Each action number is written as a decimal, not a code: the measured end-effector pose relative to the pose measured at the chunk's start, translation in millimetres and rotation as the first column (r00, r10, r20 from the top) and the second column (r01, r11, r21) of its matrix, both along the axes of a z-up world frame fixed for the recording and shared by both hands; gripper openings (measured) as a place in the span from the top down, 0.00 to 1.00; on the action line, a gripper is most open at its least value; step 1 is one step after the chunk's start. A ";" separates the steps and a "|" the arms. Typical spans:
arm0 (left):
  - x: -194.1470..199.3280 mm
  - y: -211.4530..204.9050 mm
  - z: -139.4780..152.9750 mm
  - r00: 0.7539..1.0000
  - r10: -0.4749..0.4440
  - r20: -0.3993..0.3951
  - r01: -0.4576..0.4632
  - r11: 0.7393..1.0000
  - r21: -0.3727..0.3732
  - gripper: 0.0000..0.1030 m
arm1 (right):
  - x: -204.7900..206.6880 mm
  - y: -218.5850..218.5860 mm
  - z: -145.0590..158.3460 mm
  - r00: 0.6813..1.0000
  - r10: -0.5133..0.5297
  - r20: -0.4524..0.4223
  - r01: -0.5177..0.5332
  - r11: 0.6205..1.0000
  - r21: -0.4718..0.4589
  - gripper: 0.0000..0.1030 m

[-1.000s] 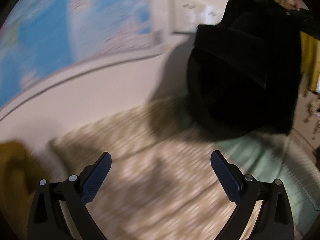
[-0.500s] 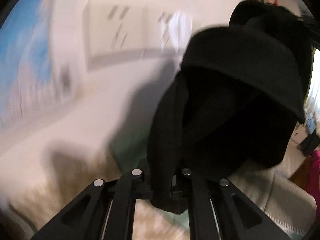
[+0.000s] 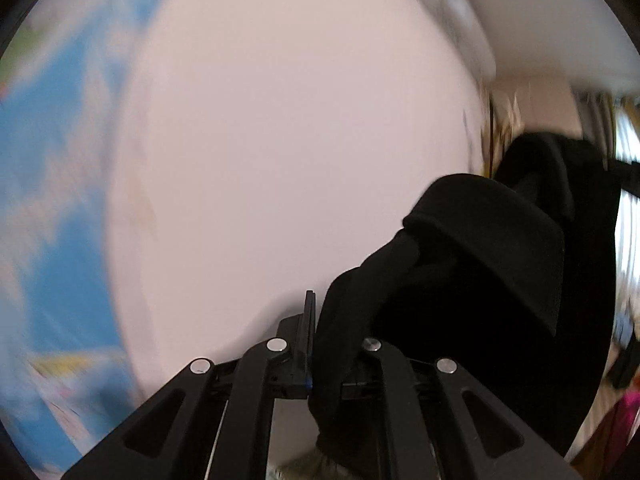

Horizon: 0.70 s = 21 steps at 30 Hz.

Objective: Fold large clothes
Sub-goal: 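Lift the black jacket high with both tools to shake it out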

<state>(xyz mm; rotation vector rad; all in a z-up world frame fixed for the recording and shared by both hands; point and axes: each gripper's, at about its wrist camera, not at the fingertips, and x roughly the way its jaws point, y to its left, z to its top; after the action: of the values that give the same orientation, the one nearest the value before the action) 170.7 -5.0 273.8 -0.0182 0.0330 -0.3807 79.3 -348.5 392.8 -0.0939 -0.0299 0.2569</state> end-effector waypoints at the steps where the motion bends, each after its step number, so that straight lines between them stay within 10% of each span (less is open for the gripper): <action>1: -17.1 8.8 12.4 0.999 0.006 0.042 -0.005 1.000 -0.017 0.95 | -19.8 -0.6 11.8 0.999 0.012 0.039 -0.012 1.000 -0.002 0.92; 11: -222.9 17.9 85.2 0.941 0.174 0.289 -0.191 0.981 0.033 0.93 | -155.0 17.8 32.5 0.951 0.269 0.154 -0.270 0.963 -0.017 0.92; 21: -389.6 53.2 46.3 0.896 0.301 0.326 -0.364 0.918 0.154 0.93 | -196.8 60.0 -11.1 0.792 0.608 0.063 -0.609 0.793 0.005 0.92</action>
<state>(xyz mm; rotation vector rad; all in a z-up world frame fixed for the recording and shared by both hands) -218.9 48.2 320.1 0.2434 -0.2262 -0.0282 -117.5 -288.5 381.7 -0.0637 -0.1231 0.9078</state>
